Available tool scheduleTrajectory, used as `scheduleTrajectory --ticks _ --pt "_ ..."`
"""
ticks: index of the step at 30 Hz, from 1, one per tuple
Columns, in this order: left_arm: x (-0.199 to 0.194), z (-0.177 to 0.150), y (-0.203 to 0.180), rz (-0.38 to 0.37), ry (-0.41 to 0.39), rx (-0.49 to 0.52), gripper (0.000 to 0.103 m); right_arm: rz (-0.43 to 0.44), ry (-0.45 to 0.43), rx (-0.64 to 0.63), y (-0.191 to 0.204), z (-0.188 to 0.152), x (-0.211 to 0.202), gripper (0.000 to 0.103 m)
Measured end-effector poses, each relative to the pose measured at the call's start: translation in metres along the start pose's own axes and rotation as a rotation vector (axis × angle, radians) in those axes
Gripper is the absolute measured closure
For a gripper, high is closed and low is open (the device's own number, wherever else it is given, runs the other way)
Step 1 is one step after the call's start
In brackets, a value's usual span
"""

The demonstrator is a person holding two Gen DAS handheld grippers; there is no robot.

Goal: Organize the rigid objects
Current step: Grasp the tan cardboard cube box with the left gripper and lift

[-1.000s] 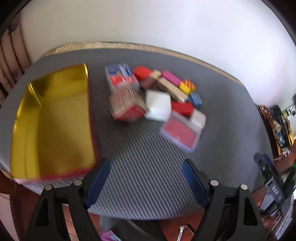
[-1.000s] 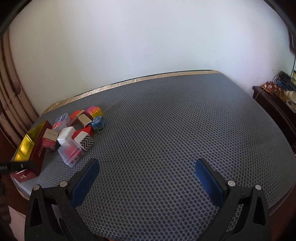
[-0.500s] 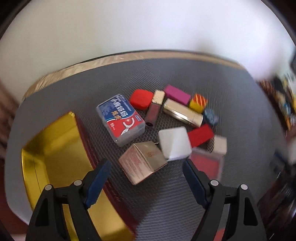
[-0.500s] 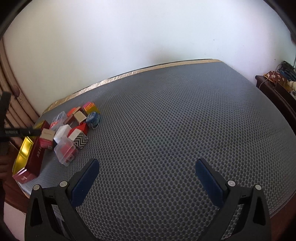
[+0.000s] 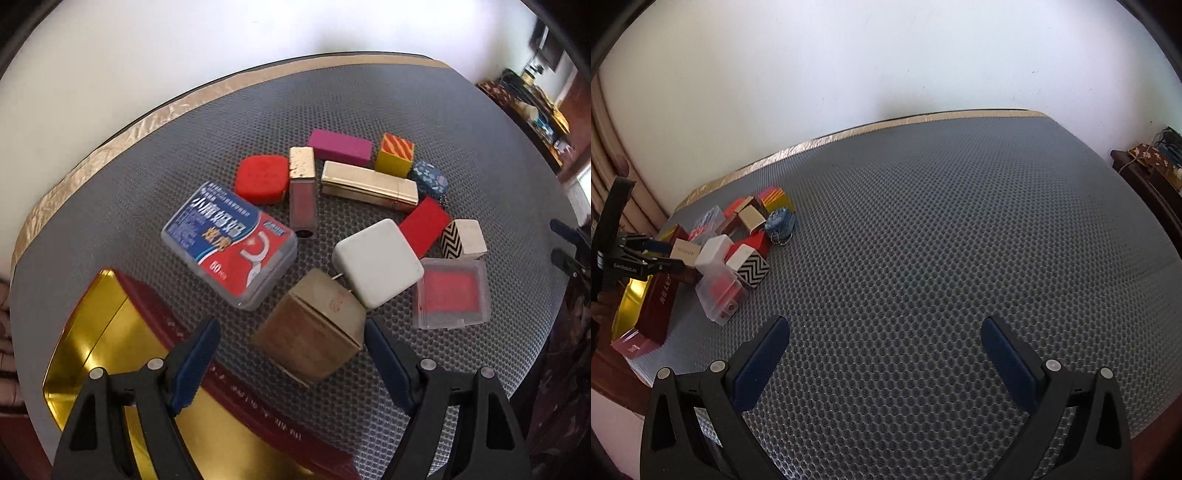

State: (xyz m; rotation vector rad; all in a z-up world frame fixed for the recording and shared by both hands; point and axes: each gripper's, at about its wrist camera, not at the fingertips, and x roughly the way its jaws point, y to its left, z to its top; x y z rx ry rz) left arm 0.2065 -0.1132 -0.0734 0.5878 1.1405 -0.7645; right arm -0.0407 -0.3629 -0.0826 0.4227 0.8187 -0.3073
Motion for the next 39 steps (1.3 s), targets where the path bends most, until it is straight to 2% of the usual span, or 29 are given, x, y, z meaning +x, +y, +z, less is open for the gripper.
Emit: scheduleTrajectory --ticks 3,6,8,10,11,14,18,22,25,29,33,37,39 --pt "0.008 0.005 -0.005 0.026 0.008 0.034 0.020 0.002 0.012 -0.007 0.004 0.002 0.006 0.000" --pt "0.016 0.007 -0.010 0.001 0.028 0.056 0.021 0.007 0.027 -0.013 0.008 0.001 0.010 0.000" --pt "0.020 0.006 -0.011 0.010 0.025 0.052 0.021 0.014 0.037 -0.020 0.012 0.000 0.014 0.000" --pt "0.024 0.006 -0.008 -0.017 0.031 0.026 0.034 0.023 0.049 -0.024 0.014 -0.001 0.018 0.000" --pt "0.028 0.005 -0.005 -0.045 0.042 0.003 0.038 0.025 0.054 -0.027 0.015 -0.001 0.019 0.000" --pt "0.025 0.002 0.000 -0.043 0.011 -0.009 0.044 0.031 0.065 -0.034 0.018 -0.003 0.022 0.000" --pt "0.017 -0.006 -0.002 -0.026 -0.008 -0.030 0.052 0.035 0.062 -0.030 0.019 -0.004 0.021 0.000" --pt "-0.006 -0.016 -0.001 -0.030 -0.076 -0.085 0.053 0.034 0.058 -0.022 0.017 -0.005 0.018 0.000" --pt "-0.027 -0.025 -0.001 -0.005 -0.124 -0.158 0.053 0.040 0.062 -0.016 0.016 -0.007 0.017 0.000" --pt "-0.063 -0.055 0.012 -0.011 -0.194 -0.332 0.052 0.051 0.047 -0.025 0.018 -0.007 0.009 0.000" --pt "-0.100 -0.082 0.031 0.036 -0.233 -0.481 0.052 0.069 0.033 -0.045 0.023 -0.006 0.004 0.000" --pt "-0.108 -0.113 0.050 0.161 -0.191 -0.552 0.052 0.087 0.030 -0.081 0.034 -0.009 0.002 0.000" --pt "-0.100 -0.127 0.066 0.163 -0.152 -0.612 0.052 0.099 0.033 -0.102 0.042 -0.012 0.001 0.000"
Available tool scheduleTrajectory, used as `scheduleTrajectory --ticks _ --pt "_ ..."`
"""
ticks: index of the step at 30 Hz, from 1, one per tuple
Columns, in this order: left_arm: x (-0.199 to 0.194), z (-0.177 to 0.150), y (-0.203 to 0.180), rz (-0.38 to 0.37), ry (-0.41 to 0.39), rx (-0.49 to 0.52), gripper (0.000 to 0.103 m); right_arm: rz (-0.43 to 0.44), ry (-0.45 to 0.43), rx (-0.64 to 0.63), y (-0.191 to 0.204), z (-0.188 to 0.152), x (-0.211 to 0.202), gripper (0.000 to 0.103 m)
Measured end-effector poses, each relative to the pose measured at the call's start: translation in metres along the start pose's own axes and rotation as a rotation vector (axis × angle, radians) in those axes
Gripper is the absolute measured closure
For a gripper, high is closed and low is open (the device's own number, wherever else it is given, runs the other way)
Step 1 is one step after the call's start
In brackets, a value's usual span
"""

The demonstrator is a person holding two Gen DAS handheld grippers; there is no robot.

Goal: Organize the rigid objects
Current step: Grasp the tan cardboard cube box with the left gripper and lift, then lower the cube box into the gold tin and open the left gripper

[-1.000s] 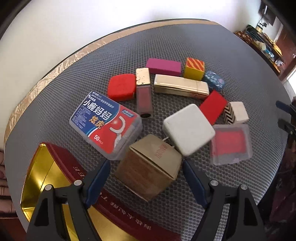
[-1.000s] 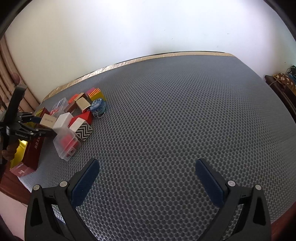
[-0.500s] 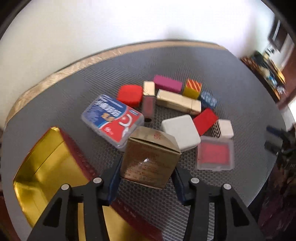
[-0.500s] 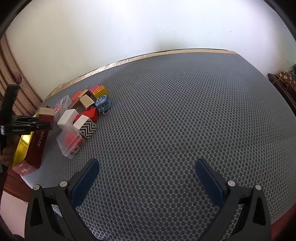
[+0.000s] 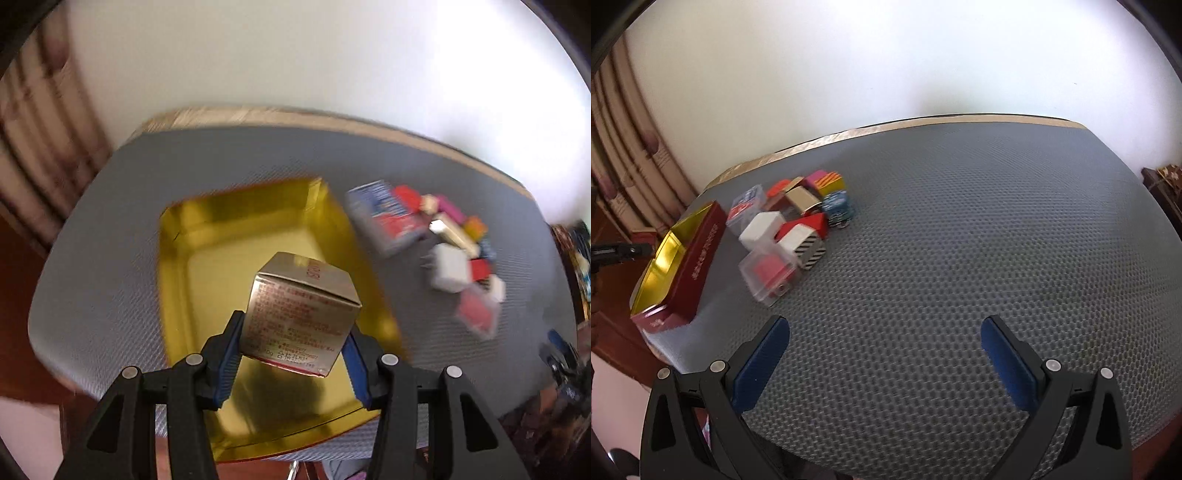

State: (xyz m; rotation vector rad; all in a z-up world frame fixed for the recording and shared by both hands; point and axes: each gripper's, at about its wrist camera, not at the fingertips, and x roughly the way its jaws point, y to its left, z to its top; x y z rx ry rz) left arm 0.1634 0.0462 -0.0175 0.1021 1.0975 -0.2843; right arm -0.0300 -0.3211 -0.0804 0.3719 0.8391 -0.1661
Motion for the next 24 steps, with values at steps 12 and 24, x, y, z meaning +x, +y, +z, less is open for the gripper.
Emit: scheduleTrajectory --ticks 12,24 --pt "0.046 -0.011 0.030 0.092 0.032 -0.066 0.051 0.009 0.026 -0.102 0.029 -0.004 0.005 0.000" --pt "0.012 -0.027 0.021 0.140 -0.033 -0.169 0.048 0.099 0.064 -0.101 0.032 0.012 0.018 0.000"
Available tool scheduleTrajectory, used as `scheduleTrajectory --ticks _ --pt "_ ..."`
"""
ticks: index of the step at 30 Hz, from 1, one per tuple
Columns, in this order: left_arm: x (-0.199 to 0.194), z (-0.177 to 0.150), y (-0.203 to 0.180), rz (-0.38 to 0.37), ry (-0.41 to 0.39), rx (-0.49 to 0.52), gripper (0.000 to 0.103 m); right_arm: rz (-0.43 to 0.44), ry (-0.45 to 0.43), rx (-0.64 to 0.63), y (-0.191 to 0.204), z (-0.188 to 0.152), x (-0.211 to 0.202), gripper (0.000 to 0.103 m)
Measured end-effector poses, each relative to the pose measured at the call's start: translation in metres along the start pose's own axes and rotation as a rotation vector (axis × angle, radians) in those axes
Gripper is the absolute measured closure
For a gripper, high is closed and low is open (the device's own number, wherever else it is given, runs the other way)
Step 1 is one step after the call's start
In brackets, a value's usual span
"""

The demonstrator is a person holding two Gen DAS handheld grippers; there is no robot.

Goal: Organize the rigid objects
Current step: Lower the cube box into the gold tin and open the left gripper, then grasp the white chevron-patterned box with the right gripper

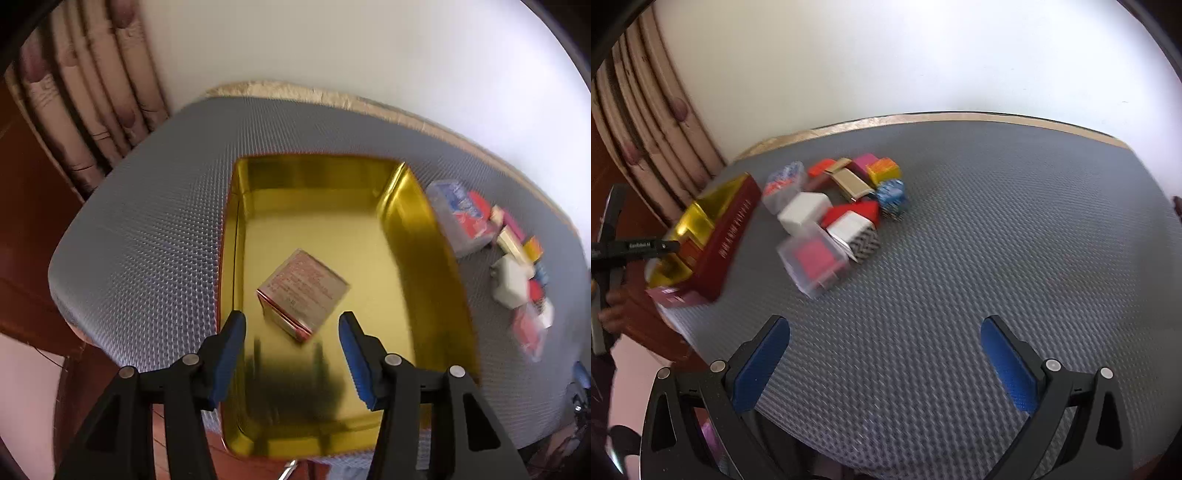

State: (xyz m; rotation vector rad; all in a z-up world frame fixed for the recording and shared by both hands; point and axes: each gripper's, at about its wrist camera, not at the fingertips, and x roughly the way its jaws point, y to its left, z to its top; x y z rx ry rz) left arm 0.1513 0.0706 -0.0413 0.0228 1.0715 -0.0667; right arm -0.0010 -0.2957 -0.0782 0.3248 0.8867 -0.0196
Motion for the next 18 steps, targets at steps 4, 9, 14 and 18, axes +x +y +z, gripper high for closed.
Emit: scheduleTrajectory --ticks 4,9,14,18 --pt "-0.032 -0.018 -0.019 -0.025 -0.042 -0.009 0.047 0.077 -0.025 -0.055 0.005 0.022 0.008 0.000" --pt "-0.065 -0.053 -0.050 -0.060 -0.102 0.004 0.046 0.164 0.005 -0.186 0.015 0.044 0.030 0.016" --pt "-0.064 -0.078 -0.084 -0.111 -0.062 0.047 0.045 0.178 0.070 -0.259 0.016 0.056 0.051 0.045" --pt "-0.053 -0.087 -0.106 -0.103 -0.036 0.124 0.045 0.196 0.104 -0.259 0.011 0.064 0.062 0.045"
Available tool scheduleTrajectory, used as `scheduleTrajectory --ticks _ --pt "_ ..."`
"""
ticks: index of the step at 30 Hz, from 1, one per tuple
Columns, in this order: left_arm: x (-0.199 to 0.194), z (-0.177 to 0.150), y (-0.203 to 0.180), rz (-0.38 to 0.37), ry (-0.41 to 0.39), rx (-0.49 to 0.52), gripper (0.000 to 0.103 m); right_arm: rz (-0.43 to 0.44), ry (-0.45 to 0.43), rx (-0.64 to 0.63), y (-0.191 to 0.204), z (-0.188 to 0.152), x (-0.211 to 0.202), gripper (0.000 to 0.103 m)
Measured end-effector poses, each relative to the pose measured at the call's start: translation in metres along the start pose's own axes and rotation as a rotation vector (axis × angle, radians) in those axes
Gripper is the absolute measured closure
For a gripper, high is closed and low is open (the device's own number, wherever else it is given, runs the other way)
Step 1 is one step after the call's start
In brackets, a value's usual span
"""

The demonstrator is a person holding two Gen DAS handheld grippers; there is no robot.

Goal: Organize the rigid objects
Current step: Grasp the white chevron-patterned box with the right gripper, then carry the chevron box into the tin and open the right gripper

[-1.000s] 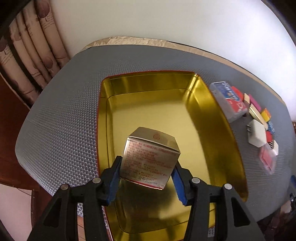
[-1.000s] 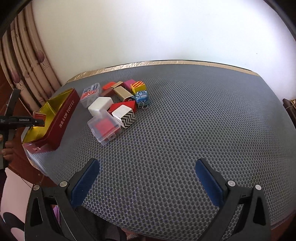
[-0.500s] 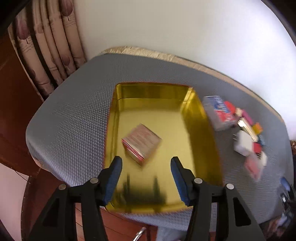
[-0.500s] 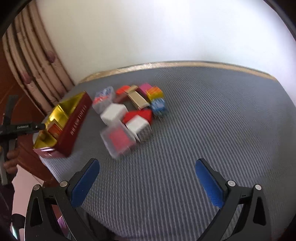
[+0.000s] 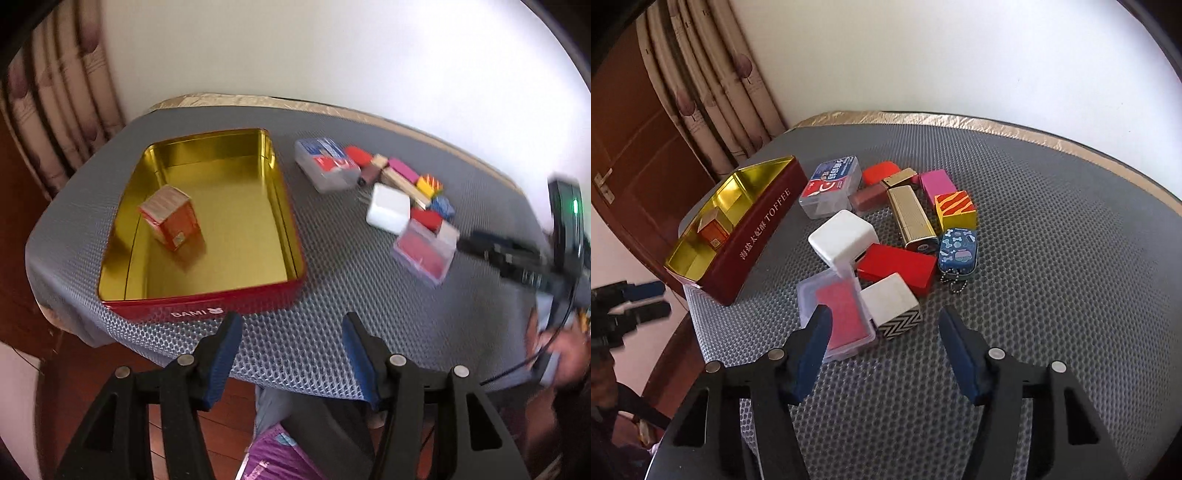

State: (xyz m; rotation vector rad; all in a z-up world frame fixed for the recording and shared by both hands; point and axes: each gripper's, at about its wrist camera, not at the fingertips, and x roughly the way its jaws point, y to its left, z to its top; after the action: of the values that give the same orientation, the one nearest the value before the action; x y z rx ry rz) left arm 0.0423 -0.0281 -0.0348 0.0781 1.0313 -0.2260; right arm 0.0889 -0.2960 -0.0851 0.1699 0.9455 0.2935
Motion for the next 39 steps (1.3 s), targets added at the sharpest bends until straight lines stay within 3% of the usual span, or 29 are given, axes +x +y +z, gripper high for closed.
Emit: scheduleTrajectory --ticks 3,5,8,19,23,26,31,34,39 --pt "0.004 -0.002 -0.006 0.019 -0.001 0.037 0.045 0.003 0.026 -0.036 0.001 0.004 0.008 0.048" --pt "0.007 -0.003 -0.006 0.017 0.001 0.042 0.045 0.008 0.045 -0.053 0.001 0.007 0.014 0.059" --pt "0.011 -0.007 -0.006 0.024 0.018 0.050 0.045 0.006 0.077 -0.082 0.000 0.011 0.023 0.067" --pt "0.017 -0.008 -0.001 0.000 0.050 0.021 0.045 0.018 0.100 -0.076 -0.001 0.016 0.020 0.073" --pt "0.009 -0.012 0.002 -0.008 0.047 0.002 0.045 0.038 0.050 -0.055 0.008 0.026 -0.003 0.073" --pt "0.001 -0.018 0.007 -0.005 0.044 -0.009 0.045 0.046 0.004 -0.090 0.029 0.044 -0.022 0.073" --pt "-0.011 -0.032 0.025 0.007 0.036 -0.040 0.045 0.183 -0.033 -0.130 0.086 0.094 -0.019 0.073" --pt "-0.014 -0.036 0.041 0.020 0.030 -0.080 0.045 0.262 -0.018 -0.162 0.131 0.127 0.009 0.073" --pt "-0.019 -0.038 0.070 0.065 -0.017 -0.172 0.045 0.263 0.105 -0.168 0.194 0.169 0.102 0.073"
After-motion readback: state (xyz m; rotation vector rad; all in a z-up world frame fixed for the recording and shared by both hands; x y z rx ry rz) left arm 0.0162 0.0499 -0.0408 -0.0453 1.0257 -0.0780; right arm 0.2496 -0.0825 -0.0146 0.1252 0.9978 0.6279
